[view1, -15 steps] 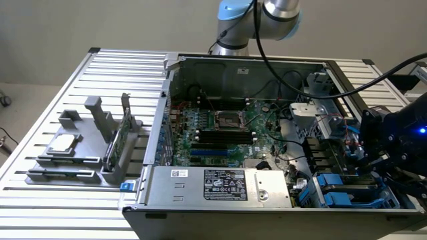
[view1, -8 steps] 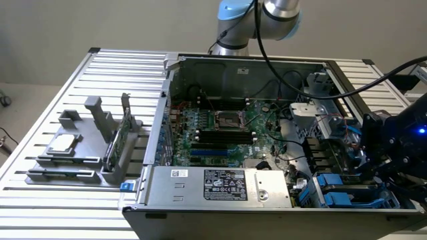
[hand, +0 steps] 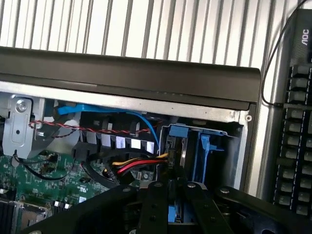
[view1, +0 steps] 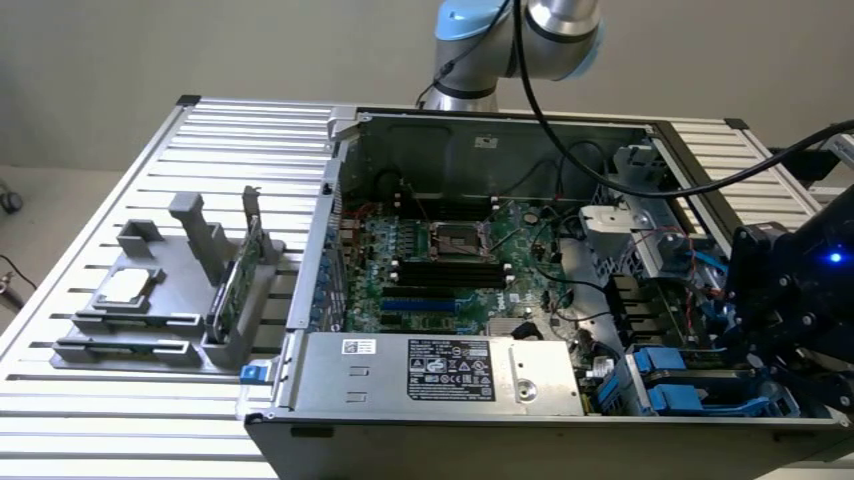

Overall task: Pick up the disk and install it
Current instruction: 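Insert the first disk wire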

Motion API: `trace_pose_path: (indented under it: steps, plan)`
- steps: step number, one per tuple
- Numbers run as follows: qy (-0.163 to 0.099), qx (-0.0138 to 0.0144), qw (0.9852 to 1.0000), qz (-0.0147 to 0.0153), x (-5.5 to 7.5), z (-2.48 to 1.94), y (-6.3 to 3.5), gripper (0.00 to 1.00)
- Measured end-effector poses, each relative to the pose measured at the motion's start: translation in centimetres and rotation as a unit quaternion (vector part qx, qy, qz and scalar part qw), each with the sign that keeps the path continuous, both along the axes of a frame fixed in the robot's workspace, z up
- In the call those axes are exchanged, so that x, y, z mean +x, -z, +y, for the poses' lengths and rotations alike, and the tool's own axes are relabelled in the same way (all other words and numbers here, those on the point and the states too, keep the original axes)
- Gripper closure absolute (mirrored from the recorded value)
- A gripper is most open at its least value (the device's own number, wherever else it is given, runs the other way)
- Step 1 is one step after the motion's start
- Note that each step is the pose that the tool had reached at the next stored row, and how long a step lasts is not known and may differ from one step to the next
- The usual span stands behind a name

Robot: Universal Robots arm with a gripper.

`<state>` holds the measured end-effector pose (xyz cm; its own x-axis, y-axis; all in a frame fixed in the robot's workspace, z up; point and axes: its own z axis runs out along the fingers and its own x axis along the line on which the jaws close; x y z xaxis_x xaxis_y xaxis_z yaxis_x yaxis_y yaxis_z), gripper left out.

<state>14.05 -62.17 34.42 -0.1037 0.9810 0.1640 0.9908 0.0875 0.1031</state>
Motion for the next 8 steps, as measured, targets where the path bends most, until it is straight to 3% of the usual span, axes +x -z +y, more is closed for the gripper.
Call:
trace_pose_path:
  steps: [8]
  plan:
    - [0.014, 0.0001, 0.9999, 0.0000, -0.34, 0.03, 0.05, 0.83]
